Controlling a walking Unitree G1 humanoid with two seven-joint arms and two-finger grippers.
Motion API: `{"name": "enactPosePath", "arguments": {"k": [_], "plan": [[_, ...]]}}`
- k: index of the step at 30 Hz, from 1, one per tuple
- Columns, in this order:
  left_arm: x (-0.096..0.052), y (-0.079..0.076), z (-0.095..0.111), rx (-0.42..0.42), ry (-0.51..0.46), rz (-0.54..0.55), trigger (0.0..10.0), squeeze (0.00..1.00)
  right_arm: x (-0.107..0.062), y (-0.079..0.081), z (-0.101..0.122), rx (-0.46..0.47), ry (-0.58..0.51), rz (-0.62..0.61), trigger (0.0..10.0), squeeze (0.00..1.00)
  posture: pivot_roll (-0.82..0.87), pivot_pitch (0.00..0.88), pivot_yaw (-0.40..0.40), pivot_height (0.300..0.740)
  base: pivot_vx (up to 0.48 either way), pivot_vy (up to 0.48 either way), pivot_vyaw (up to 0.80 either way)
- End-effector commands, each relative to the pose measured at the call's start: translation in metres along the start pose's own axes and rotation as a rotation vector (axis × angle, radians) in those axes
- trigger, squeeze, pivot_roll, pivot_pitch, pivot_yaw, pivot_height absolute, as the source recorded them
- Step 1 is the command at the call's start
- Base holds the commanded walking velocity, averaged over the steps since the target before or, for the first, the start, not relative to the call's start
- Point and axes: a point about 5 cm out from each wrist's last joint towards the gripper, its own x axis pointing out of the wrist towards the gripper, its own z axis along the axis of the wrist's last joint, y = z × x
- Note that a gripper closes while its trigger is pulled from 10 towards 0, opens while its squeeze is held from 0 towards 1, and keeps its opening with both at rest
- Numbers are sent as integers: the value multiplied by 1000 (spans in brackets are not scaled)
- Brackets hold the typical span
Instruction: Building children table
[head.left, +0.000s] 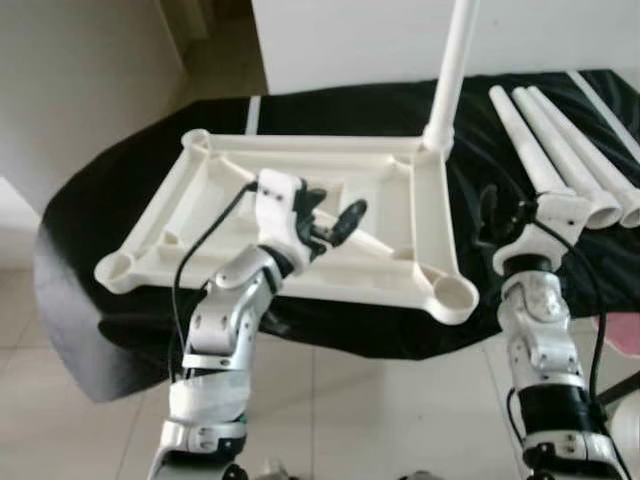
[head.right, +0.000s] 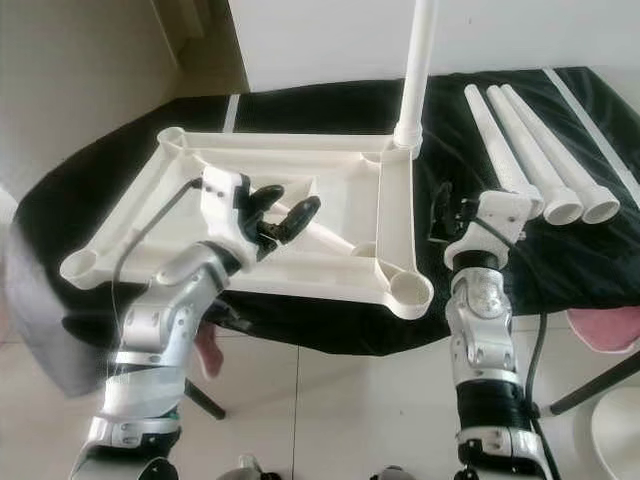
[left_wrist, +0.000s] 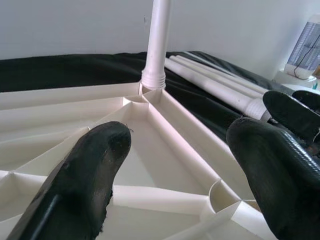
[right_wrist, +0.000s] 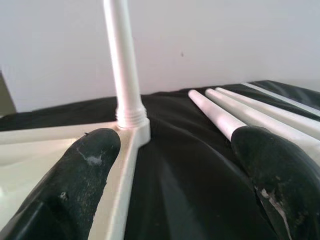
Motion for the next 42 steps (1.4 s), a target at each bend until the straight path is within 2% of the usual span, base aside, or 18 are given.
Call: {"name": "enactPosePath", "arguments": {"k": [1, 10, 21, 28, 42], "plan": [[-1, 5, -2, -2, -1, 36, 10000, 0, -2, 1, 0, -23, -2, 11, 10000, 0, -64, 0, 65, 740, 0, 0, 0], [0, 12, 6, 38, -55, 90, 10000, 0, 4, -7, 1, -21, 10, 3, 10000, 0, -63, 0, 56, 740, 0, 0, 0], [-1, 17, 8, 38, -77, 86, 10000, 0, 4, 0, 3, -27, -5, 42, 10000, 0, -65, 0, 41, 740, 0, 0, 0], [0, 18, 7, 49, -84, 79, 10000, 0, 6, -2, 3, -24, 1, 41, 10000, 0, -68, 0, 37, 740, 0, 0, 0], [1, 19, 7, 55, -91, 81, 10000, 0, 8, -6, 2, -36, 12, 31, 10000, 0, -65, 0, 35, 740, 0, 0, -774]]}}
